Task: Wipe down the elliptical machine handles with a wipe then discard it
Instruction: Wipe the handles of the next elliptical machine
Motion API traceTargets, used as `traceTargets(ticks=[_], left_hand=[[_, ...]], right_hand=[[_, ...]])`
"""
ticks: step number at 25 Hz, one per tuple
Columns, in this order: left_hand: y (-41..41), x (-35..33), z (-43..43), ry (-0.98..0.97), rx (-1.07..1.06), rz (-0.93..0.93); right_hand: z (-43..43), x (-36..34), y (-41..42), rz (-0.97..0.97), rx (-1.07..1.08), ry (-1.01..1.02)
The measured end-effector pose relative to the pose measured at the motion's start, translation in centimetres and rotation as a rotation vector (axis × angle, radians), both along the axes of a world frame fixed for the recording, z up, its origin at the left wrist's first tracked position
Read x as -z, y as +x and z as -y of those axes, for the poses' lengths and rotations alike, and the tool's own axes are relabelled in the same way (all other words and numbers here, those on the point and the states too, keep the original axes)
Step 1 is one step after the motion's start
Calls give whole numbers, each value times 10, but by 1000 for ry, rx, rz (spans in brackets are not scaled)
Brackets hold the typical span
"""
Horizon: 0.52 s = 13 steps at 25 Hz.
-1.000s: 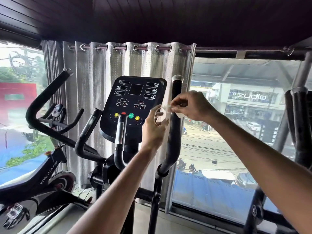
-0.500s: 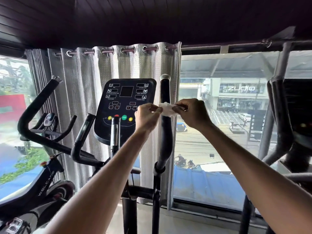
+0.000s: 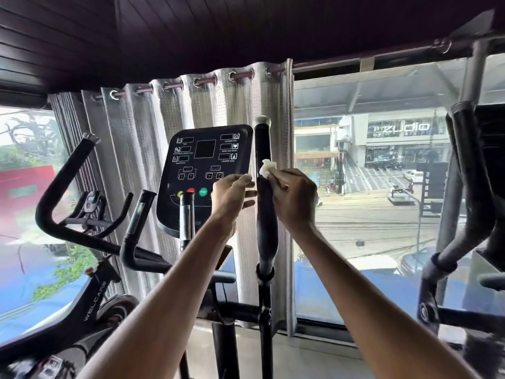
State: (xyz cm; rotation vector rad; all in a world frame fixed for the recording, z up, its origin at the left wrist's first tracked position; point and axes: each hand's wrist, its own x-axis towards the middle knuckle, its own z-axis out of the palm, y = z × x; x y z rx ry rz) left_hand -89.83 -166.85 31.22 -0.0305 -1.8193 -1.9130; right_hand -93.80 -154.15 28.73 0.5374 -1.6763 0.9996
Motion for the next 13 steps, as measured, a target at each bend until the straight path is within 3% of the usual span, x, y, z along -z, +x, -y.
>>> traceTargets(ticks=[3,5,10,13], left_hand=[[8,9,-9,-47,23,3],[6,16,-16,-77,-48,-7],[0,33,-25,-188,-260,-79],[-2,38,-27,-183,-312,-70]], right_hand=[[4,9,-5,33,-72,-127],[4,4,-13,159,-119,-259],[4,15,-21,189,-246,-289],[3,17,-32,280,-411,-417]])
